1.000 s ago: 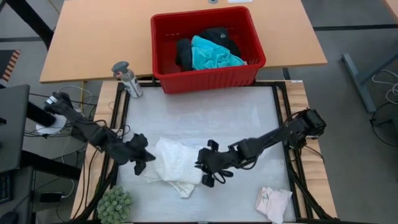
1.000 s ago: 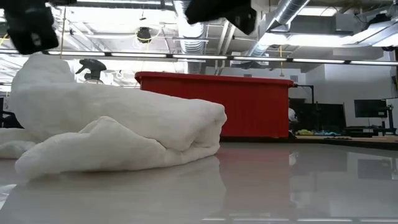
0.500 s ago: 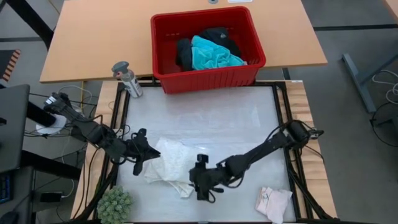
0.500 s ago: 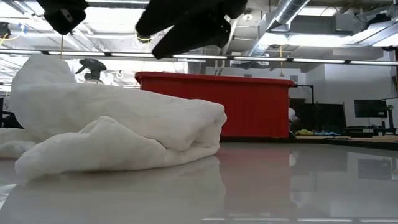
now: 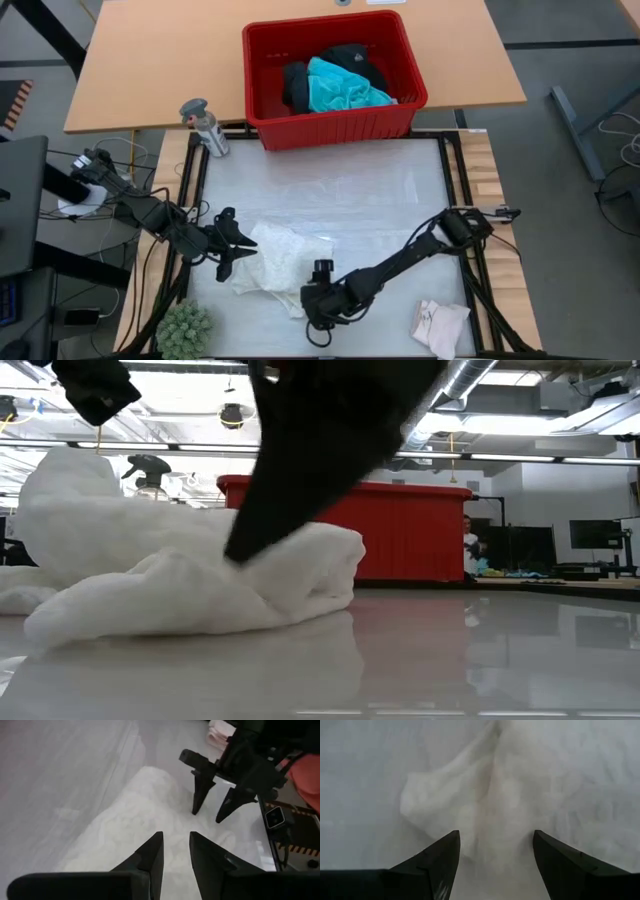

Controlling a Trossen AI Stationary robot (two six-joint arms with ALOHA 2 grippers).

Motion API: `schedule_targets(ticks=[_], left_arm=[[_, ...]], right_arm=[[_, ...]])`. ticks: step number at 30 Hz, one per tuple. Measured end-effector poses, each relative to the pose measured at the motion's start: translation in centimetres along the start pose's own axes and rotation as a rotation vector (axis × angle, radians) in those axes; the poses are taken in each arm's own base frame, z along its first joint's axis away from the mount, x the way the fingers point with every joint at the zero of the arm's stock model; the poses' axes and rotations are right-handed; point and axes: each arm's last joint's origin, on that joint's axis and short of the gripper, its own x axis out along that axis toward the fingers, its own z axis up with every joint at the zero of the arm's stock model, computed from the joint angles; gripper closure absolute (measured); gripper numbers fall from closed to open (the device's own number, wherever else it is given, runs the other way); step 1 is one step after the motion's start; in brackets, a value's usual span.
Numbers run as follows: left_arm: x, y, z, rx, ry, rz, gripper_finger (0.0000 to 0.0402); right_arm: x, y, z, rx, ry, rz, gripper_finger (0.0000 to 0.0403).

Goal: Fold Laundry from Bin
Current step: Fold the white blouse

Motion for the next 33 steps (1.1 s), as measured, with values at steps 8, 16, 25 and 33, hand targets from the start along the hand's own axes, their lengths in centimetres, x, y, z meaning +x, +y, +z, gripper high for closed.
schedule_targets(ticks=[8,16,25,33], left_arm=[[-0.01,0.0,0.02,-0.003,-0.002,-0.001,0.0319],[-0.01,0.0,0.02,-0.007,-0.002,0.0,0.0319],[0.0,0.0,0.03,-0.015,-0.004,0.002,0.0319],[0.0,0.01,0.03,-0.022,-0.004,0.004,0.0319]], right_arm=[[-0.44,-0.4,-0.05,0.08,0.008,-0.062,0.0184],[-0.32,0.05,-0.19,0.07,0.015,-0.027,0.0251],[-0.11,-0.52,-0.1,0.068,0.023,-0.042,0.0333],[-0.32,-0.82,0.46,0.057,0.03,-0.014,0.0387]])
